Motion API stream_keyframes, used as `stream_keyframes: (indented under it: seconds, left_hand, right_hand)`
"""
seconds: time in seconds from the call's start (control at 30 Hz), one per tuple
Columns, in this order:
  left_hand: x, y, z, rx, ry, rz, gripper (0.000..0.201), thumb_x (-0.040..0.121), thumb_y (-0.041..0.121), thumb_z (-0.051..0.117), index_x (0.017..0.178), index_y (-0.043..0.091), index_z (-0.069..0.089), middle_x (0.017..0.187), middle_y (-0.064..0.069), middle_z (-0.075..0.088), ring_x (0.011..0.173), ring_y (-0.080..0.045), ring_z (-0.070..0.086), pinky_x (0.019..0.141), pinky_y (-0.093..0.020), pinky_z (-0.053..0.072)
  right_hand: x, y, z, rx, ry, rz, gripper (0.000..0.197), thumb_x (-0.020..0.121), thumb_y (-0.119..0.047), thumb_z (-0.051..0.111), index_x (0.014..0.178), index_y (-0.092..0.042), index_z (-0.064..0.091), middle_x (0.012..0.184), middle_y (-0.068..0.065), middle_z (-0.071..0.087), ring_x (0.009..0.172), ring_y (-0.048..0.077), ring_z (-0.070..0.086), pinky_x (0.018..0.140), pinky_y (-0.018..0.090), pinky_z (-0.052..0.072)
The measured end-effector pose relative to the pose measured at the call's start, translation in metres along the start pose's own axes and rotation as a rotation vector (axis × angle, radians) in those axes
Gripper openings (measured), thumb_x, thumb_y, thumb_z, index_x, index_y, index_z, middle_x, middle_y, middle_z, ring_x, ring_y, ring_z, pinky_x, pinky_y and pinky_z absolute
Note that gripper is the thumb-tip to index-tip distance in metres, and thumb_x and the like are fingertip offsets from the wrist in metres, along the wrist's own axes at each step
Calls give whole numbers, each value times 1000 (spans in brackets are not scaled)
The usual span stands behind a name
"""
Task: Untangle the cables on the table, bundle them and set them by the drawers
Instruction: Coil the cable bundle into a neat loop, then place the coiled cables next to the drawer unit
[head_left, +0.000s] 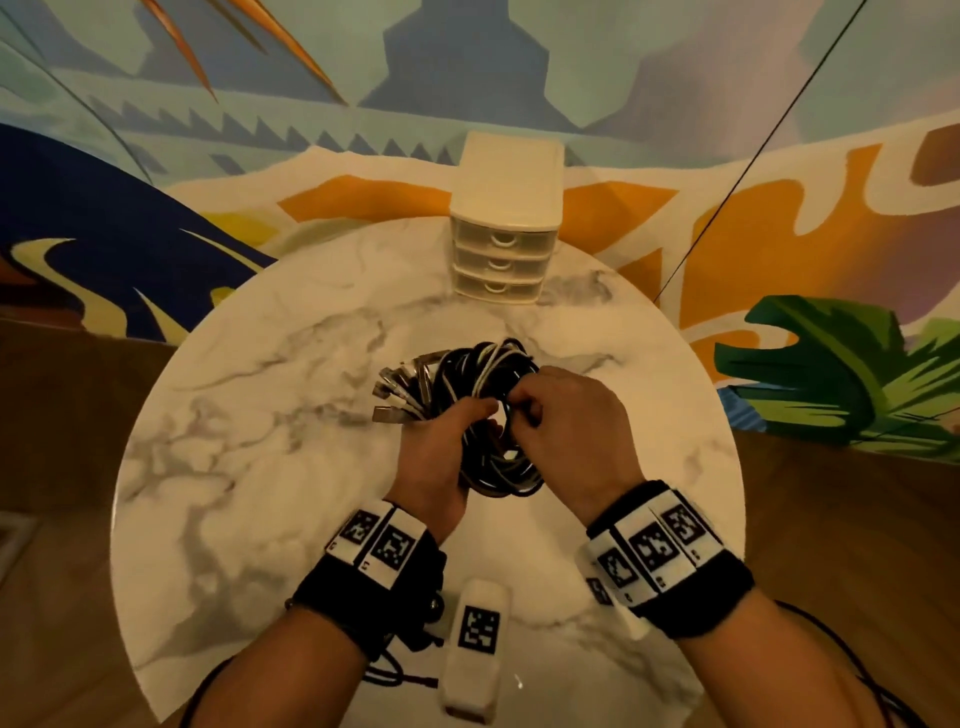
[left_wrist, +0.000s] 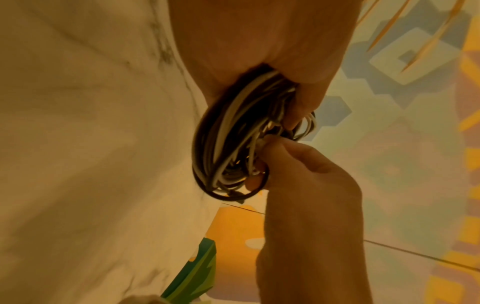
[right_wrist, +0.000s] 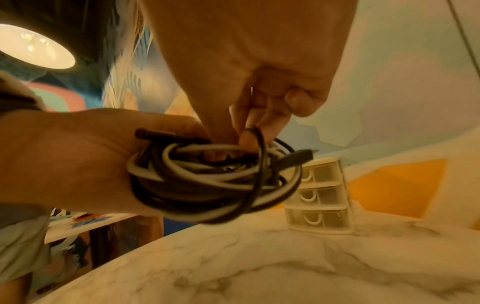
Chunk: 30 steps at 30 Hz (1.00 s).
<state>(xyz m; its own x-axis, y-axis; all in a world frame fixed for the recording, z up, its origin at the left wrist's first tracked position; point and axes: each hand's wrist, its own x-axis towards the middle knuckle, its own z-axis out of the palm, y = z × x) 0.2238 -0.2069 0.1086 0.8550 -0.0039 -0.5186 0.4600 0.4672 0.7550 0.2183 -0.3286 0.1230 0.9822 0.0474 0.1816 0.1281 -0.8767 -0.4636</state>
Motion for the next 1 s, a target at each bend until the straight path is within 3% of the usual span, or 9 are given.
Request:
stream_keyframes:
  seconds: [0.2, 0.3, 0.4, 0.47, 0.53, 0.63, 0.8, 0.9, 1.0]
  left_hand:
    - [23, 22, -19, -28, -77, -37, 18, 81, -2, 58, 95, 5, 66, 69, -2, 63, 59, -14, 58, 57, -27, 50]
    - [32, 30, -28, -9, -145, -77, 13, 82, -1, 57, 85, 6, 66, 64, -2, 61, 57, -14, 57, 54, -25, 50]
    - [39, 33, -35, 6, -197, -112, 12, 81, -2, 57, 81, 4, 67, 63, -4, 62, 59, -17, 58, 55, -25, 50]
    - [42, 33, -37, 26, -227, -125, 14, 81, -3, 56, 83, 5, 67, 65, -4, 65, 60, -16, 62, 56, -25, 51]
    - [46, 32, -39, 41, -228, -128, 16, 82, -4, 56, 88, 5, 67, 67, -2, 67, 60, -13, 65, 55, -24, 52]
    - [58, 29, -38, 91, -149, -115, 16, 81, -4, 58, 93, 4, 67, 68, -3, 69, 62, -15, 67, 56, -25, 53]
    - [75, 27, -30, 158, -8, -81, 26, 78, -1, 64, 102, 8, 69, 99, -15, 71, 91, -28, 68, 81, -41, 54]
    - [84, 30, -25, 176, -10, -84, 23, 80, -2, 62, 100, 6, 69, 97, -16, 71, 88, -29, 68, 77, -40, 56]
    - [95, 31, -23, 185, 13, -74, 21, 81, -1, 61, 99, 5, 69, 90, -14, 71, 80, -25, 68, 71, -35, 56]
  right_hand:
    - [28, -8, 23, -40, 113, -19, 13, 72, -19, 70, 74, -19, 58, 76, -5, 55, 75, 16, 48, 63, 27, 39]
    - [46, -7, 31, 166, 98, 246, 38, 65, -30, 75, 91, -23, 48, 96, -6, 44, 90, 15, 46, 72, 30, 44]
    - [58, -3, 39, 513, -125, 486, 62, 64, -33, 75, 119, -25, 47, 113, -3, 55, 101, 13, 56, 89, 35, 49]
    - [62, -1, 46, 761, -278, 530, 33, 74, -19, 70, 106, -21, 62, 98, 0, 70, 91, 14, 67, 90, 40, 52]
    - [62, -1, 52, 729, -258, 471, 16, 77, -7, 65, 84, -21, 70, 81, -1, 73, 80, 14, 69, 81, 40, 55]
    - [65, 1, 65, 606, -160, 417, 15, 75, -7, 64, 84, -19, 69, 79, -5, 72, 76, 8, 67, 71, 26, 52]
    - [79, 9, 78, 573, -85, 416, 10, 74, -9, 63, 79, -18, 64, 74, -5, 67, 68, 5, 62, 59, 14, 44]
    - [89, 17, 82, 572, -108, 392, 9, 75, -9, 64, 80, -16, 65, 73, -6, 66, 68, -1, 60, 56, 7, 40]
    - [102, 26, 84, 581, -187, 369, 13, 75, -14, 67, 88, -16, 66, 80, -5, 68, 74, 6, 64, 61, 14, 43]
